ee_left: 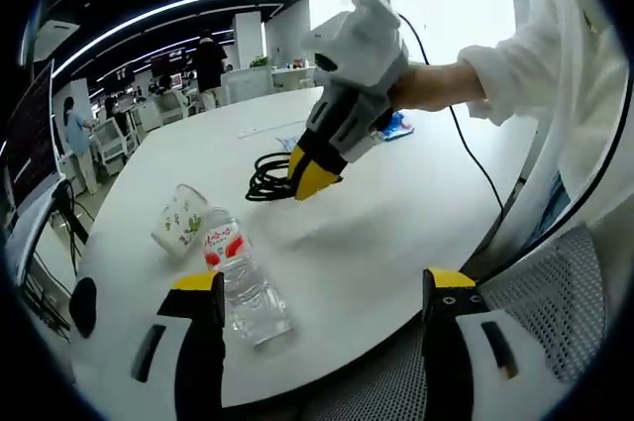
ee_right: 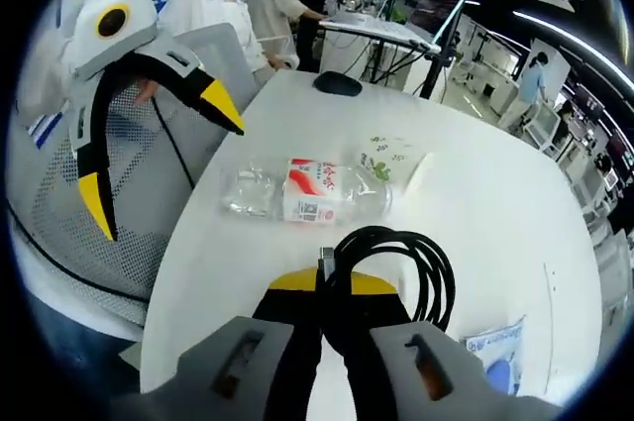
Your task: Arrange the tabletop items into an orderly group along one side of the table until the central work area is clear of visible clutter.
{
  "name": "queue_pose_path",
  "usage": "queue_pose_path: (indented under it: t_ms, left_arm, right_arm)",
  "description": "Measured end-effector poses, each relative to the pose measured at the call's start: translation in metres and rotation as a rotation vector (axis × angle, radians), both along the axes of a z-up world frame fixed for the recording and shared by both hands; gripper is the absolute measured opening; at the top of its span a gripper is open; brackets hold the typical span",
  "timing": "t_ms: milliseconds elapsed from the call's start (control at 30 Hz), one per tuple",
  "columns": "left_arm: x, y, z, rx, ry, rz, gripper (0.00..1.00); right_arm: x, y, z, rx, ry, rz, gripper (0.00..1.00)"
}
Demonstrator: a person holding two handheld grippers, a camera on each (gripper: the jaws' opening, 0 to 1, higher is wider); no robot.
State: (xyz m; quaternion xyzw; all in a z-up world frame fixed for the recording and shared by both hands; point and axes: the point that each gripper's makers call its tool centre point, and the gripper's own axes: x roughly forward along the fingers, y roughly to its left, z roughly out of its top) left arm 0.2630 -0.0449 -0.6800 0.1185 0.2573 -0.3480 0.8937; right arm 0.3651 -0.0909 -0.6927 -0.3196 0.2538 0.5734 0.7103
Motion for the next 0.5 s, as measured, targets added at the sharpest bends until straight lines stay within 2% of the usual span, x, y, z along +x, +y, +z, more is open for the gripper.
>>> queue_pose_path:
  t_ms: [133,267,367,500]
  left_arm:
    - [-0.001,0.000,-0.002,0.010,0.002,-0.005,0.83]
    - [0.000,0.002,-0.001,0.007,-0.001,0.003,0.83]
    - [-0.001,0.002,-0.002,0.009,0.006,0.000,0.83]
    - [-0.001,0.000,-0.001,-0.006,0.012,0.004,0.84]
  right_arm:
    - [0.006,-0.013,0.013,0.021,-0.014,-0.034,0.03]
    - [0.013,-0.039,0.029,0.027,-0.049,-0.078,0.03]
    - [0.017,-0.057,0.031,0.023,-0.047,-0.114,0.03]
    - [0.019,-0.084,0.031,-0.008,-0.080,-0.151,0.03]
